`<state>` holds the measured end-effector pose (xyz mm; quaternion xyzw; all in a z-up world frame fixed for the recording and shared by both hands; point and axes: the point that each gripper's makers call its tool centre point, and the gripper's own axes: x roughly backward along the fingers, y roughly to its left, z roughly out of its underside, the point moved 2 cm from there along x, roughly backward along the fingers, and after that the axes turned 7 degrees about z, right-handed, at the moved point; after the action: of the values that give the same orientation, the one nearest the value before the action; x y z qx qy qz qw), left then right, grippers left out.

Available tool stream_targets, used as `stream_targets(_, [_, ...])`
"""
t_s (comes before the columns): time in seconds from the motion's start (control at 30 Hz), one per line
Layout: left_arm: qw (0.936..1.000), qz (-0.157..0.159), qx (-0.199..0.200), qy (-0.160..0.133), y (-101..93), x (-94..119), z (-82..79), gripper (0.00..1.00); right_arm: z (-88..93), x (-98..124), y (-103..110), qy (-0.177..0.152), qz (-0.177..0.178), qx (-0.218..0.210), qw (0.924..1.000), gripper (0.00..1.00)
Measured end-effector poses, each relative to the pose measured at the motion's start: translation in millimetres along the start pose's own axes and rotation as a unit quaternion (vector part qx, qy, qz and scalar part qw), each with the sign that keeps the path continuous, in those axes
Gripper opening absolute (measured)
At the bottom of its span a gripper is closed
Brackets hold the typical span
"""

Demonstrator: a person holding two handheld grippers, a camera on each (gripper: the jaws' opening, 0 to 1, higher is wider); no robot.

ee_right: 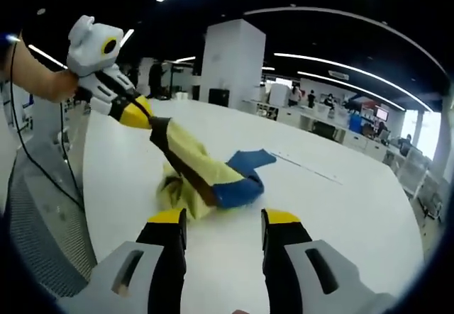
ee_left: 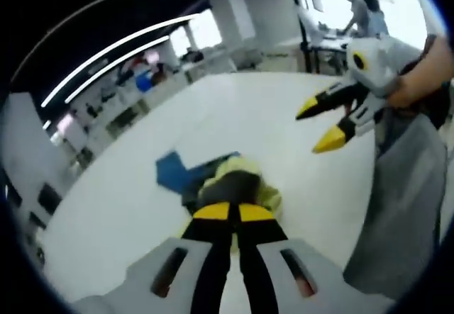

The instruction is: Fold the garment on the visible template until the final outline fits inside the template.

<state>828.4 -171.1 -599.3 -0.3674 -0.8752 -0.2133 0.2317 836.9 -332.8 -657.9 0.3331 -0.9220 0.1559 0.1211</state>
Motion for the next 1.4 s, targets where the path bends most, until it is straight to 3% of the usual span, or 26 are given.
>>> stream_targets(0.33, [0.9966, -0.014, 0.027, -0.077, 9.9, 31.0, -58.1, 0.0, -4.3, -0.7, 5.8, -0.008, -0.002, 0.005, 1.0, 0.42])
stream_targets(0.53, [0.9947, -0.028, 0.019, -0.097, 16.8, 49.4, -77.0, 0.0, -12.7, -1.7, 9.4, -0.018, -0.003, 0.008, 0.9998, 0.42])
stream_targets(0.83, [0.9905, -0.055, 0.016, -0.125, 25.3, 78.4, -106.3, 0.0, -51.7, -1.4, 18.1, -0.061, 0.004, 0.02, 0.9979, 0.43])
stream_targets(1.0, [0.9869, -0.068, 0.014, -0.146, 27.3, 91.6, -124.8, 0.0, -75.8, 4.3, 34.1, -0.09, -0.002, 0.045, 0.9949, 0.44])
stream_targets(1.2, [0.984, -0.077, 0.0, -0.161, 26.9, 104.4, -141.6, 0.0, -91.1, 9.3, 49.1, -0.112, -0.01, 0.085, 0.99, 0.42])
stream_targets(1.4, [0.9814, -0.08, -0.011, -0.175, 24.3, 119.3, -157.5, 0.0, -105.5, 7.0, 44.4, -0.13, 0.006, 0.093, 0.9872, 0.43])
